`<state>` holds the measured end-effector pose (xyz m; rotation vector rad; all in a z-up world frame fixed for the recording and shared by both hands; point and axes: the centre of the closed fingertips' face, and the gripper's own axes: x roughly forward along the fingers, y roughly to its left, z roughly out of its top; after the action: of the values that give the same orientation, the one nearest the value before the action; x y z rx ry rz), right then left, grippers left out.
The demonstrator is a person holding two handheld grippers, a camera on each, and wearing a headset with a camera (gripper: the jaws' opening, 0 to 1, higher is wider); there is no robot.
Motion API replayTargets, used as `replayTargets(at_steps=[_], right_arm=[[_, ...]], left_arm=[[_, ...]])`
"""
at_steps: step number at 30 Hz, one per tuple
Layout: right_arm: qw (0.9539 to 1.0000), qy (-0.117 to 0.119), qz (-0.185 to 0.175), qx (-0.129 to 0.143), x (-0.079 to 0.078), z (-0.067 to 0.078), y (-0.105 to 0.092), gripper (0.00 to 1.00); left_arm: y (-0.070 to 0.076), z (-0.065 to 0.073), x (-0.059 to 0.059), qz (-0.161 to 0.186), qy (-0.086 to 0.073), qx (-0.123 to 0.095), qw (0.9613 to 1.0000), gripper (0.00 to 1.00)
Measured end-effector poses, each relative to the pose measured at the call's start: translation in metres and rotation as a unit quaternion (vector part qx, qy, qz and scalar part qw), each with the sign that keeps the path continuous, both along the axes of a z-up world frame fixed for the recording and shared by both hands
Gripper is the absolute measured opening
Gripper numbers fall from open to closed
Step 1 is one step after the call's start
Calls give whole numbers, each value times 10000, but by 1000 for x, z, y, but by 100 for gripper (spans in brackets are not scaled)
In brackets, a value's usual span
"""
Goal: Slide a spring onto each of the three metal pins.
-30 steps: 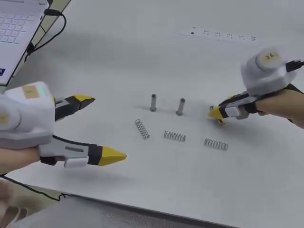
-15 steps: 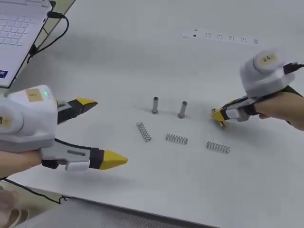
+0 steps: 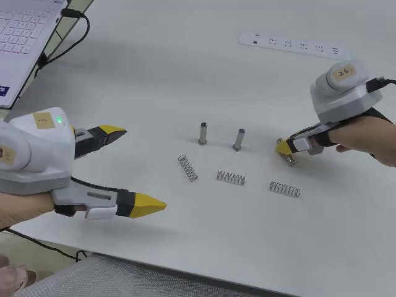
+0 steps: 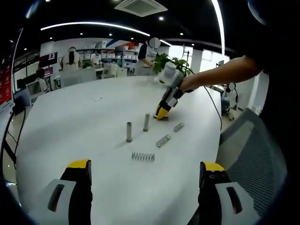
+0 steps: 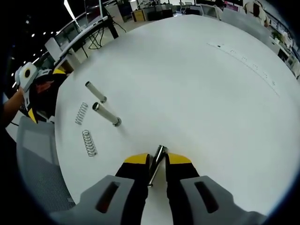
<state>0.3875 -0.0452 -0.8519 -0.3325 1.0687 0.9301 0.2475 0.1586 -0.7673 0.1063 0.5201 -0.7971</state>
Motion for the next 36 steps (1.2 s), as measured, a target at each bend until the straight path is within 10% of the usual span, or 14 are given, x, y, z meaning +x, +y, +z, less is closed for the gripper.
replayTargets(at_steps=[36], right_arm=[[9994,-206,48,-267,-2,-1,-3,5]], left_arm=[[-3,-4,0,7,49,-83,10000,92]])
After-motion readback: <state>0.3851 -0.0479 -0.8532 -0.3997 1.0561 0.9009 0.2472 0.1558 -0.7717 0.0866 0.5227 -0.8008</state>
